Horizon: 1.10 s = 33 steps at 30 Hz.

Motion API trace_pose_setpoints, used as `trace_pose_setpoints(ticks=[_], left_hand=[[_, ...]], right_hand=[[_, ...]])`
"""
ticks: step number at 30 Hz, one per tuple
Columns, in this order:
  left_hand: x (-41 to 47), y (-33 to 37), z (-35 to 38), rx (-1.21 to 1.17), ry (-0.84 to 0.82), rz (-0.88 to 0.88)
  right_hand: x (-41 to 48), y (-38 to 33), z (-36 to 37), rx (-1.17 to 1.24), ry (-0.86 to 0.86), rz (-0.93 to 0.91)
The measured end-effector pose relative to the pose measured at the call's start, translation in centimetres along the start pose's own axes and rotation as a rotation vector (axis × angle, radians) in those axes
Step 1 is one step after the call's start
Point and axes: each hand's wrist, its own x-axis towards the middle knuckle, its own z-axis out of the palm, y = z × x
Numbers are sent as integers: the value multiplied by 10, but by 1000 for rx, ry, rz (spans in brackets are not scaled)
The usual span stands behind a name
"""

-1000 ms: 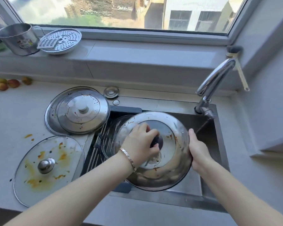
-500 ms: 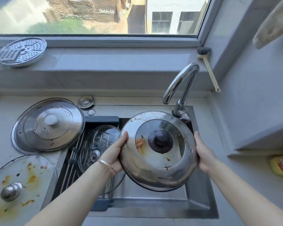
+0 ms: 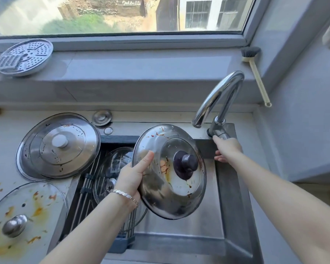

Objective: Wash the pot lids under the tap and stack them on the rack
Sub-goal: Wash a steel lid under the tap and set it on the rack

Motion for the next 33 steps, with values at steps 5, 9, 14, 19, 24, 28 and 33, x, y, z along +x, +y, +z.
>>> trace_pose_setpoints(ticks=[5,9,14,19,24,28,33], left_hand=[[4,2,8,-7,26,-10],[9,-4,14,12,39,7],[9,-6,17,26,43,-16],[5,-4,20,33,26,-34],[3,-6,20,60,47,-22],[0,-11,23,132,74,30],[-14,-16,35,127,18,66]], right_hand=[[12,11,0,19,10,-37],[19,20,-2,64,35,-51],[23,25,-1,106,39,-63],[26,27,-5,85,34,-69],[12,19,-3,-161,65,-25],[-59,-1,10,-311,142,-520],[-130,-4,49,-442,-305,-914]])
